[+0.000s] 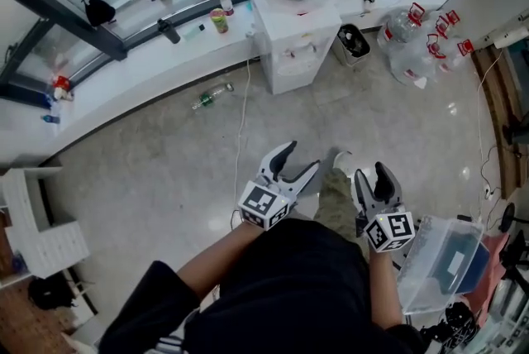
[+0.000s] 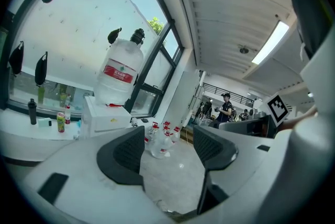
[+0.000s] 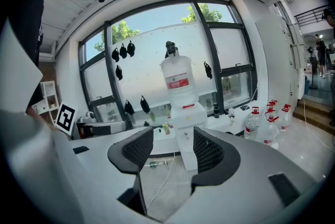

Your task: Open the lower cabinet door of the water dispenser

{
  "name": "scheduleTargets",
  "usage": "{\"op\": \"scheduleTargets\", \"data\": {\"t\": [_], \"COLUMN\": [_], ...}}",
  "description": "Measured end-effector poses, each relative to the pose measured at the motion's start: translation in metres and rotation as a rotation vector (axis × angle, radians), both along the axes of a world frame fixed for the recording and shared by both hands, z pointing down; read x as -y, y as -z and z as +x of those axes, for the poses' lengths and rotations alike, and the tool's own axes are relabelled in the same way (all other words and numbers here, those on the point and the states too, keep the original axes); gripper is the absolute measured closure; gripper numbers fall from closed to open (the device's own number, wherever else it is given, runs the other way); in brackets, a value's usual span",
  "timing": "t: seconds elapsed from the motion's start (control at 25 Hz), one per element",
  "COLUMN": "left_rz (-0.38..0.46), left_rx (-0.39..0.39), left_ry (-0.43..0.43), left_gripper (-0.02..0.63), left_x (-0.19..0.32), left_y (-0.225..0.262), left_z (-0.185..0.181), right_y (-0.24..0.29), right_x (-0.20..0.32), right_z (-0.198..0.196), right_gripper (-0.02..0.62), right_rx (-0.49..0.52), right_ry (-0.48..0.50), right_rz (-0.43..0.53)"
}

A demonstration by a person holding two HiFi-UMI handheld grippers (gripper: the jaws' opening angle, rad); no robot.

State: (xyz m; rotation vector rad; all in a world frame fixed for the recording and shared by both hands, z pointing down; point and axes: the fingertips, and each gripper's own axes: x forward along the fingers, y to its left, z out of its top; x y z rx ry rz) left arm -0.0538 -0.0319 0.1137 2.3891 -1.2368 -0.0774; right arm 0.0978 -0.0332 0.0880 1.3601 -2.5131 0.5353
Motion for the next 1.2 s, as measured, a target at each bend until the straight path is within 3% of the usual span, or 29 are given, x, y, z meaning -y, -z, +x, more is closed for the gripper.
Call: {"op": "scheduleTargets", "data": {"t": [0.32, 0.44, 0.56, 0.76, 0.96, 1.2], "left_rz": [0.015, -0.016, -0.067, -0.065, -0.082, -0.120], "left_rx": [0.027, 0.041, 0.041, 0.091, 0.122, 0.115], "left_ry": [0.145, 0.222, 0.293, 0.399, 0.535, 0.595], "left_gripper": [0.339, 0.339, 0.339, 0.333, 0.332, 0.331], "left_x": [0.044, 0.069, 0.097, 0.143, 0.155, 0.144], "left_y": [0.005, -0.003, -0.009, -0.008, -0.010, -0.021], "left_z": [0.004, 0.007, 0.014, 0.033, 0.037, 0.015], "right_y": [0.000, -0.009, -0.012, -0.022, -0.042, -0.058], "right_x": [0.080, 0.116, 0.153, 0.212, 0.239, 0.243], "right_z": [-0.001, 0.006, 0.019, 0.047, 0.055, 0.032], "right_gripper": [0.388, 0.388, 0.385, 0.385, 0.385, 0.385], "right_rx": [0.022, 0.042, 0.065, 0.061, 0.041, 0.029], "right_ry": [0.159, 0.225, 0.281, 0.377, 0.493, 0.542], "right_rz": [0.027, 0.017, -0.011, -0.031, -0.076, -0.113]}}
